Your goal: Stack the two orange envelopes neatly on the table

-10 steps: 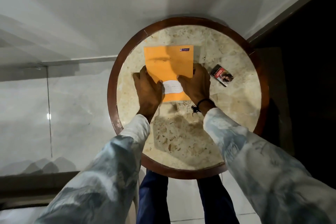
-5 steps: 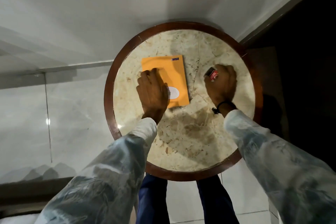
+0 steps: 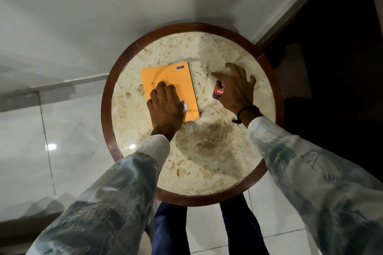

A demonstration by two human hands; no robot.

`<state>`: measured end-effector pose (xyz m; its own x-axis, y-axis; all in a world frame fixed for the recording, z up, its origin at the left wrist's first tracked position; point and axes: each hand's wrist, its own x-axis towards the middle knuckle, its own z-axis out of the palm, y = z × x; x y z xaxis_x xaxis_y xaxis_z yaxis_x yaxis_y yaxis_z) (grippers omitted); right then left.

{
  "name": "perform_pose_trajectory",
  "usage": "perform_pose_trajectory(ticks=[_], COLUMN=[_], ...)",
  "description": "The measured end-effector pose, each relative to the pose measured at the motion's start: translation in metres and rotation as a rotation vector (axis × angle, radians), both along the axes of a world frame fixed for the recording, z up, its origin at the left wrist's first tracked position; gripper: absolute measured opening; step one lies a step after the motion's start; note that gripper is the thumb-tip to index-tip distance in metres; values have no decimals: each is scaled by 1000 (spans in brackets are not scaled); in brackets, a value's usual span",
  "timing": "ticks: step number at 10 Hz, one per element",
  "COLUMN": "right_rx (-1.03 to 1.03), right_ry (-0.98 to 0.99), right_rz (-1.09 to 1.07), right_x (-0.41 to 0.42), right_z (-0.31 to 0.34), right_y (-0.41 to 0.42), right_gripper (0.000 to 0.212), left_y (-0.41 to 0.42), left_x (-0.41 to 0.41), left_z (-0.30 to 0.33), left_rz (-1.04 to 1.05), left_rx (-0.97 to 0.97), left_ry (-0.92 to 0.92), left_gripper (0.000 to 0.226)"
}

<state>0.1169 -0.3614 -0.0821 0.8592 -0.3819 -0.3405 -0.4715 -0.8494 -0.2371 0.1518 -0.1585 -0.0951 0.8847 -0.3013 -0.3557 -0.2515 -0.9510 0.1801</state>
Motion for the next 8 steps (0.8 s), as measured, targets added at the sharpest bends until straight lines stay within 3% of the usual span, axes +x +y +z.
perform_pose_trajectory(ticks=[1,2,4,6,7,8], right_rx=[175,224,240,243,332,505], right_ry=[-93,-58,-77,-102,-215,-476], right_rz=[-343,-413,-252,-247,-341,-495], right_x=[-6,-12,-13,-15,-16,-16], right_z=[-6,-11,-15,-11,13,64], right_y=[13,20,30,32,29,11], right_gripper=[57,57,55,58,61,54], left_y=[0,1,1,0,3,6], left_x=[-2,-2,-4,-4,-3,-4], left_z=[-2,-5,-6,-6,3,21], left_rz=[3,-1,-5,-13,-48,-90], left_rx=[8,12,21,49,68,32], left_ry=[1,4,3,-9,13,-10], left_gripper=[56,56,56,55,58,69])
